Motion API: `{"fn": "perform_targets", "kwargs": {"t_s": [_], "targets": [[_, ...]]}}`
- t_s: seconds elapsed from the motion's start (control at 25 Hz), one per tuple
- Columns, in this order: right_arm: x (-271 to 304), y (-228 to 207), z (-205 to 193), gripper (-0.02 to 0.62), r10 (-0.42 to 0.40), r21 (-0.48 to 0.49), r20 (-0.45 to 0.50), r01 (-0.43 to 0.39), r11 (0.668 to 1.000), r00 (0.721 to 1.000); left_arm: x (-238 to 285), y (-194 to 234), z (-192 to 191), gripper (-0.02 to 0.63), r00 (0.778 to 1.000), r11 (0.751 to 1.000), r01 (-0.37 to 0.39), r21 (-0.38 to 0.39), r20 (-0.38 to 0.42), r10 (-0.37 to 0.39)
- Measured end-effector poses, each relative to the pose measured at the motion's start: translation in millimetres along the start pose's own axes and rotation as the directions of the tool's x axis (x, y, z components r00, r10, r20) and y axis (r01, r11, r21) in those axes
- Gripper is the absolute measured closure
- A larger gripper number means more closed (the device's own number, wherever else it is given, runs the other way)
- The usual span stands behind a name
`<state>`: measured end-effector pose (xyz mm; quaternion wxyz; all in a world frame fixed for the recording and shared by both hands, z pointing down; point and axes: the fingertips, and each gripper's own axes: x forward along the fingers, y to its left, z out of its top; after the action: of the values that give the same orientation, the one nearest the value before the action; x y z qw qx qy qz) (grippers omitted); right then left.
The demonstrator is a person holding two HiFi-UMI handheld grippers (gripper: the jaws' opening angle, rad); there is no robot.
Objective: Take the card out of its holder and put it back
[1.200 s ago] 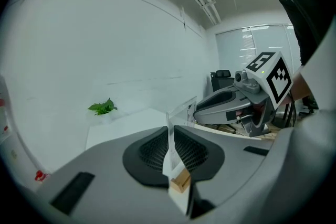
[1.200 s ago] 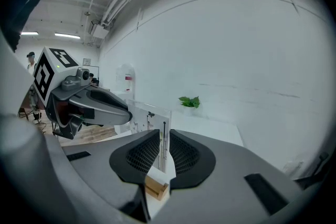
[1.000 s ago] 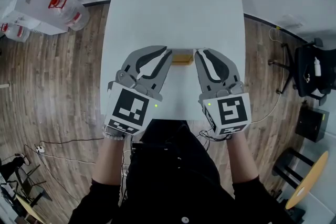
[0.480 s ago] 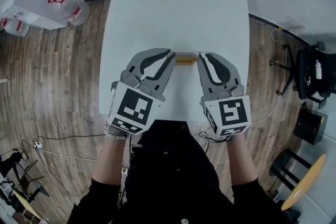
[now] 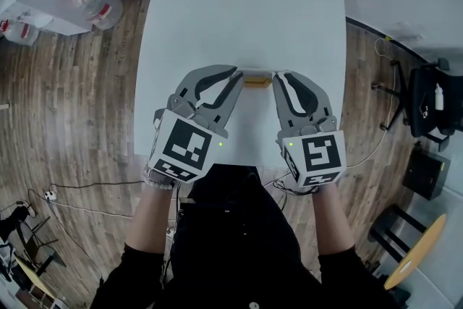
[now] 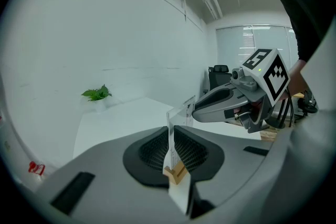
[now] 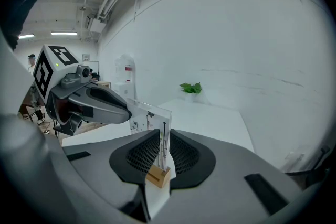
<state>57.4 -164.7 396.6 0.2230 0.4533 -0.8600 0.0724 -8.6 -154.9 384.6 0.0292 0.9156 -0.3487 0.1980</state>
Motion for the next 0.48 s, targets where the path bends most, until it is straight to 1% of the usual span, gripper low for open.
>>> {"fn": "perform_targets", "kwargs": {"t_s": [0.12,0.28,0.48], "targets": [[2.1,-0.4,-1.9,0.506,0.004,0.0,-0.004,-0.004,1.0,1.0,1.8,0.0,-3.0,0.563,1.0,1.0,-0.002,0.003,-0.008,0.002],[3.9,-0.7,-6.6,0.506,0.002,0.004,-0.016,-0.002,1.0,1.0,2.9,-2.4,-18.3,0.563,0.999,1.0,-0.012,-0.022,-0.038,0.012],[4.7,-1.5,-12.0,0.506,0.005,0.004,-0.027,-0.005,1.0,1.0,6.2,-3.9,-22.3,0.563,0.999,0.999,-0.013,-0.033,-0.046,0.012]]}}
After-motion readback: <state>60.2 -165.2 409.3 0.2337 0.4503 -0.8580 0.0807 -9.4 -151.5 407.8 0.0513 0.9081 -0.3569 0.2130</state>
